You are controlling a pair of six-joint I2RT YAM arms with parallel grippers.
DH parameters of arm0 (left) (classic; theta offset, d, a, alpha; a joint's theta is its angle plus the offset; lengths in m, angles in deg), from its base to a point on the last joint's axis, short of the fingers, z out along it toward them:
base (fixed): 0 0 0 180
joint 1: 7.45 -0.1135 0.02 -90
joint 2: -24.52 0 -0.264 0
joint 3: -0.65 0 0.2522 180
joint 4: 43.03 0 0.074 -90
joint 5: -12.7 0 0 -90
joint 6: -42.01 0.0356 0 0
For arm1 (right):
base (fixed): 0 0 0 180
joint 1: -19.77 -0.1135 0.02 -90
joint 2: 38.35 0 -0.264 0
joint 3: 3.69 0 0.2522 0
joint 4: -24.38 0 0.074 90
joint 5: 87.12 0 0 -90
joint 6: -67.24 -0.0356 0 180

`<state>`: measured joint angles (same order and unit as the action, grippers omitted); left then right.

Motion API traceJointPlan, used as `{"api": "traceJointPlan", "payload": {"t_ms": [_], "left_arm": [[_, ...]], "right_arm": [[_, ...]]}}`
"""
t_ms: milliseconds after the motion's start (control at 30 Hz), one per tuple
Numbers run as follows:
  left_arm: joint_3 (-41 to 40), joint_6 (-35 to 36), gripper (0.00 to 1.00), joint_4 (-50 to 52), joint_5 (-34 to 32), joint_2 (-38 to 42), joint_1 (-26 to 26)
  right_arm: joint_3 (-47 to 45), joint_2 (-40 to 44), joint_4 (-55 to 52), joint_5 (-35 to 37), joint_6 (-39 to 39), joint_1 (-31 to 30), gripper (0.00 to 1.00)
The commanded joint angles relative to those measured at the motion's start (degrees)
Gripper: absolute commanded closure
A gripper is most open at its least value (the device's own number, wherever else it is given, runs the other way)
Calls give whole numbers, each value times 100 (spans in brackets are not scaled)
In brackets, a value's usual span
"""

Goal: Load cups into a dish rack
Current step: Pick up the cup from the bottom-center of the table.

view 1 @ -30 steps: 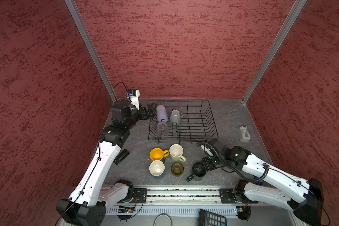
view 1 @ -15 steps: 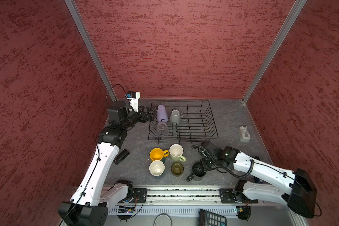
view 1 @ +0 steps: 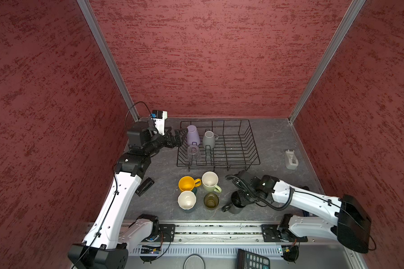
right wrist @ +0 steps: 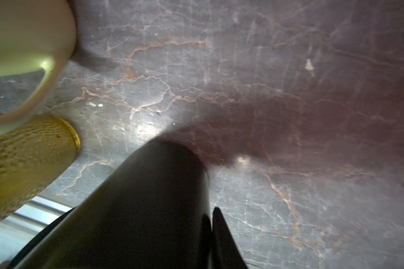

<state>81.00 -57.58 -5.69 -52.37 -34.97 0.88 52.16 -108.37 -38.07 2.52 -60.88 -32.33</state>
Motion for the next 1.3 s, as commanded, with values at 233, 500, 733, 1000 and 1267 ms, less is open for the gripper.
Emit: {"api": "traceJointPlan", "payload": {"t_ms": [233,500,733,1000,1267], "left_arm": [[-253,143,0,-254,-259,176,-8],[-480,433,0,-388,-432,323,293],[-796,1050,0,-823,-212,470,841],[-1837,1745,0,-2414,294,774,1405],[-2508,2468,0,-3687,1064,384,1460]], "right_arm": [[613,432,-896,643,-259,-19,100],[1917,949,-1714,931,-113,194,100],[2081,1162,-44,-190,393,1138,100],[2086,659,2010,-1979,732,2535,100],[2047,-204,3660,-3545,324,3366,100]]}}
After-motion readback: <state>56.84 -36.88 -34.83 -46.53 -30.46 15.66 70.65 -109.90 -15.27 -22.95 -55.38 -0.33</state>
